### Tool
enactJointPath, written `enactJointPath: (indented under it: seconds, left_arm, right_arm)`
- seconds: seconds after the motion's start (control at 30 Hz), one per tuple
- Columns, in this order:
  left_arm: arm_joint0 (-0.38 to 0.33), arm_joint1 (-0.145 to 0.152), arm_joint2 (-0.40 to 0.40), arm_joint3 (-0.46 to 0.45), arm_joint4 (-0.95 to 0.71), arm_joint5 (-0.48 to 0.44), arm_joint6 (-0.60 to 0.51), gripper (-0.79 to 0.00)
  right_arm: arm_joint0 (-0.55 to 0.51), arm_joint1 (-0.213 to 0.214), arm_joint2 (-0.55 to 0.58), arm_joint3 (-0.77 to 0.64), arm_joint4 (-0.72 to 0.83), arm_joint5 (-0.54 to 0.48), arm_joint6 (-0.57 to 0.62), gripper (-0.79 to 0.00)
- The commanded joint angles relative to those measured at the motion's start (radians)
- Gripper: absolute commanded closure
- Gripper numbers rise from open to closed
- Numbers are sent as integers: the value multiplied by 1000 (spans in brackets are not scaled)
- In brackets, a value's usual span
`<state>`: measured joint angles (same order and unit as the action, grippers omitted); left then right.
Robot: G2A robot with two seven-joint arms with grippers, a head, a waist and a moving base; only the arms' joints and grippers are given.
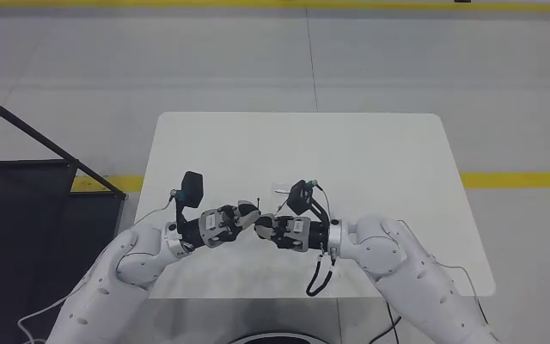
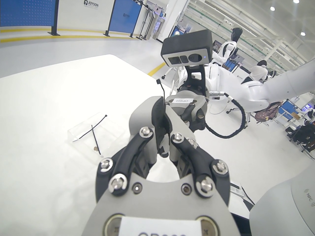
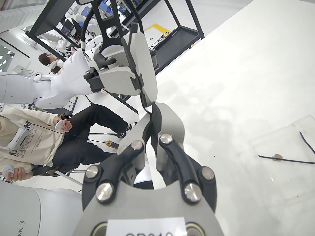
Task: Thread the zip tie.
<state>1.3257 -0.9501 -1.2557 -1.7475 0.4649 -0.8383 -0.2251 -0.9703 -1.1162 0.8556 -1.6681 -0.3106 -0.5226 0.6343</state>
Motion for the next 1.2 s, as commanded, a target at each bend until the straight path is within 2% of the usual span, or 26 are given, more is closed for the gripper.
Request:
enactJointPath:
  seconds: [0.0,0.2,0.23,0.27,0.33,0.47,0.73,1.17]
  left_arm:
    - [1,-1,-2,0,2,0,2,0]
    - [5,-4,-5,2,5,3,8,0]
    - [5,-4,-6,3,5,3,9,-74]
    - [5,-4,-6,4,5,3,9,-105]
    - [6,-5,-7,4,6,4,9,-219]
    - [7,-7,-9,4,7,4,8,-299]
    - [8,-10,-11,5,9,4,12,-314]
    - [-10,-17,-1,19,20,-24,7,-289]
  right_arm:
    - [0,-1,1,1,5,2,3,0]
    - [0,-4,5,6,17,12,12,0]
    - [0,-4,6,7,19,12,12,0]
    - [-1,-4,7,8,20,13,13,0]
    - [-1,-5,9,9,23,13,15,0]
    - [-3,-6,12,9,25,15,20,0]
    - [-5,-8,16,6,27,20,37,0]
    - [2,-11,11,0,24,7,81,0]
